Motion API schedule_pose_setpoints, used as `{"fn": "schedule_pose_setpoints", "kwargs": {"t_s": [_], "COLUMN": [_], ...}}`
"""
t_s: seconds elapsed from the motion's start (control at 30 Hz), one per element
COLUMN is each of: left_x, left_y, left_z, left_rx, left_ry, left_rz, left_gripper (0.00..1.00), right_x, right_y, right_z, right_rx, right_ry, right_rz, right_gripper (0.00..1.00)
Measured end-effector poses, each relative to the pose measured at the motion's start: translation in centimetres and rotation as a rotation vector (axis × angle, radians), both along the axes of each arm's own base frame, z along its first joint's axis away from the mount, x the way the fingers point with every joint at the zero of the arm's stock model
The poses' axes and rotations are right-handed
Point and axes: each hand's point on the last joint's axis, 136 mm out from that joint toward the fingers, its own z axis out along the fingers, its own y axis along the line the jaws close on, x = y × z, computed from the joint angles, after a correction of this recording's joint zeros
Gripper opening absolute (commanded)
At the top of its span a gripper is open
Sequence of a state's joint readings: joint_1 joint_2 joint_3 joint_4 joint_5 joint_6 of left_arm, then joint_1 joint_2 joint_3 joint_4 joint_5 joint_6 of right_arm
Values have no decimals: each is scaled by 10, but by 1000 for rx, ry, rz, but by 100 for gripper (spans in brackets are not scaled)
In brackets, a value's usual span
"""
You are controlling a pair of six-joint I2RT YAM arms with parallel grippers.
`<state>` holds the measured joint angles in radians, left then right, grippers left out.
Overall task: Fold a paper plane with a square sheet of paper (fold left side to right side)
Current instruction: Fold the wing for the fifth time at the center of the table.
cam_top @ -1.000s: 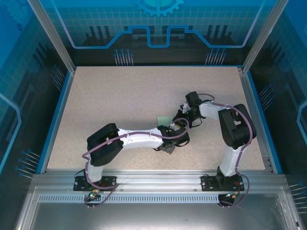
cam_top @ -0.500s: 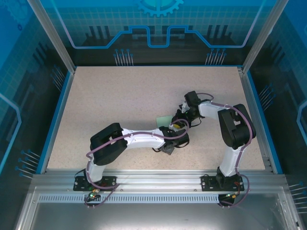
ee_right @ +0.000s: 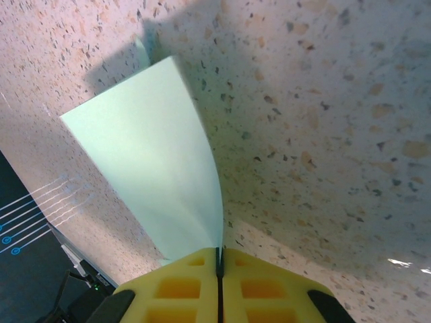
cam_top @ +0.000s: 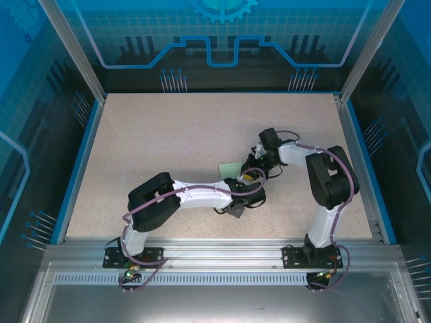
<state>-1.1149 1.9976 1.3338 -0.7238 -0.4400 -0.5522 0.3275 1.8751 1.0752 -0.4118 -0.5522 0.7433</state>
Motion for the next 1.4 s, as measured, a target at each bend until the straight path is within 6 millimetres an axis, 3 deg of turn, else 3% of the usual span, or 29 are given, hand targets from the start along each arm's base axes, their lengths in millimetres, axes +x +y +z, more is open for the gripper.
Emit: {"fn": "schedule_pose_setpoints", "kwargs": {"t_s": [0.27, 0.47, 0.57, 0.77, 1.13, 1.4], "left_x": [-1, -2, -2, 2, 32, 31], "left_y": [-1, -3, -3, -8, -12, -12], "left_z": [0, -1, -1, 5, 18, 4], "left_rx": [-6, -13, -15, -33, -76, -35], "left_ry": [5, 14, 16, 11, -13, 8], "left_rz": [-1, -8, -9, -3, 60, 55], "left_gripper": [10, 29, 32, 34, 35, 31], "right_x": [0, -1, -1, -2, -4, 2], "right_y": [0, -1, -1, -1, -1, -1], "right_z": [-1, -1, -1, -1, -2, 0], "right_rx": [-1, -3, -3, -4, -10, -15], "right_ry": [0, 6, 6, 7, 17, 0], "right_rz": [2, 3, 3, 3, 2, 1], "right_gripper": [7, 7, 7, 7, 7, 7]}}
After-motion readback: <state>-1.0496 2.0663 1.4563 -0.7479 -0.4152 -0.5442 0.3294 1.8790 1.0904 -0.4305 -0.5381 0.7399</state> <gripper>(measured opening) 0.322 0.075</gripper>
